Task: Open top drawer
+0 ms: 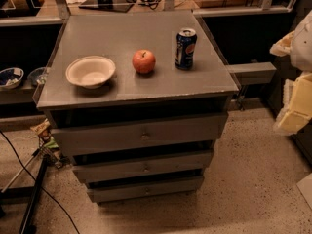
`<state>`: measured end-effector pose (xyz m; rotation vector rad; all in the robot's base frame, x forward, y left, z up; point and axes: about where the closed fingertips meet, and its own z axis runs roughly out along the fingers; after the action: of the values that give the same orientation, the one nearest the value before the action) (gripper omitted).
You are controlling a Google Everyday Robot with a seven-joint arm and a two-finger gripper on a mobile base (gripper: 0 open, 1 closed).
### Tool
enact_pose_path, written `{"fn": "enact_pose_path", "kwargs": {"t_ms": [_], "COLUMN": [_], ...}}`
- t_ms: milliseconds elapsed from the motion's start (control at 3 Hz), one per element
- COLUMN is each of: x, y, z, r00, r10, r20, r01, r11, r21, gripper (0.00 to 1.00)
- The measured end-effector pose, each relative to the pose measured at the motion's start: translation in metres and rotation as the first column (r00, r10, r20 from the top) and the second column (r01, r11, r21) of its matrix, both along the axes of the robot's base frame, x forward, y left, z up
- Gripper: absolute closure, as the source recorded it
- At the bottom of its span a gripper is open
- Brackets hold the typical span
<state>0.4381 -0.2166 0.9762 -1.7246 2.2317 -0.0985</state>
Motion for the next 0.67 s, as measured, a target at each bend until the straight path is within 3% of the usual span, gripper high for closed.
{"fn": "enact_pose_path", "kwargs": {"t_ms": [667], "x": [0.002], "y": [0.009], "z": [-0.013], "r00": [0.9995], "r10": [0.029], "r20": [-0.014], "r01": [-0.028], "r11": [0.999], "r21": [0.025], "gripper": [0.0]}}
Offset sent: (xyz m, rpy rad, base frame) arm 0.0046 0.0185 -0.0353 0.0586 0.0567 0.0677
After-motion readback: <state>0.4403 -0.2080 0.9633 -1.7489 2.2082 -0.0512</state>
